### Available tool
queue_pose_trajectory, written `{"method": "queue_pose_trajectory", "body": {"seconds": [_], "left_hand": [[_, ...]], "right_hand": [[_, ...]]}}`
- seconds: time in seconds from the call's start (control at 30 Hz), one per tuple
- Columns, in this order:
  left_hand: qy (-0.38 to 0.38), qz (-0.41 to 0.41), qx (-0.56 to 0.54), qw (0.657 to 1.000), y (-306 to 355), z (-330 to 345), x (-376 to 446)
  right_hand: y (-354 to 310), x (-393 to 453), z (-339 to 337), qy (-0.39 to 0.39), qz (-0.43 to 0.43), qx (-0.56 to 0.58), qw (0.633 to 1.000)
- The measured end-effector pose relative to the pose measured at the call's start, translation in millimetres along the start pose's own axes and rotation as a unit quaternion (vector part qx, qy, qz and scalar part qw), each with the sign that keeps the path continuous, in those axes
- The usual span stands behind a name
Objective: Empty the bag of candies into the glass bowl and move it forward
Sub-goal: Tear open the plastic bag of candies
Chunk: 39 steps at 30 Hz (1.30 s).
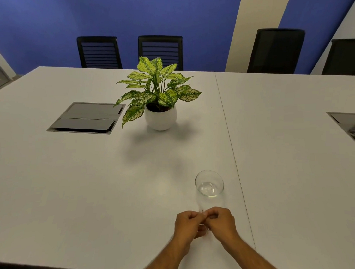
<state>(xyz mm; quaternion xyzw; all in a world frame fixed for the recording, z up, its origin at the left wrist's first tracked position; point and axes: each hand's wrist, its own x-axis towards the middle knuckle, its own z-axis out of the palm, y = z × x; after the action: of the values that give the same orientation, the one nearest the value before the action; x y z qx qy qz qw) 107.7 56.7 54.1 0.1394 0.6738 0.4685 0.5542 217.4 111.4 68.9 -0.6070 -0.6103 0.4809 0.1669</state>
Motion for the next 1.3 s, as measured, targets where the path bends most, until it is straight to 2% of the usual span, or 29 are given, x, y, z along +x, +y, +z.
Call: {"method": "queue_pose_trajectory", "body": {"seconds": [0.17,0.63,0.87,1.1,1.3], "left_hand": [[0.015,-0.013,0.007,1.0,0.7,-1.8,-2.6],[-0.02,-0.037,-0.017,0.999,0.2,-14.4,-1.3],[-0.054,-0.063,-0.045,0.996,-1.2,-22.7,-0.7],[-0.071,-0.071,-0.06,0.993,-1.1,-29.7,-2.3],[-0.079,-0.047,-0.03,0.995,1.5,-28.3,-5.2]], "right_hand": [[0.9,-2.8,2.4,-0.003,0.009,-0.01,1.0],[4.7,-4.8,4.1,-0.045,-0.006,-0.015,0.999],[7.7,-4.9,2.8,-0.068,0.005,0.042,0.997],[8.2,-3.3,-2.9,-0.08,0.069,0.133,0.985],[10.1,-3.2,-1.9,-0.067,0.022,0.072,0.995]]}}
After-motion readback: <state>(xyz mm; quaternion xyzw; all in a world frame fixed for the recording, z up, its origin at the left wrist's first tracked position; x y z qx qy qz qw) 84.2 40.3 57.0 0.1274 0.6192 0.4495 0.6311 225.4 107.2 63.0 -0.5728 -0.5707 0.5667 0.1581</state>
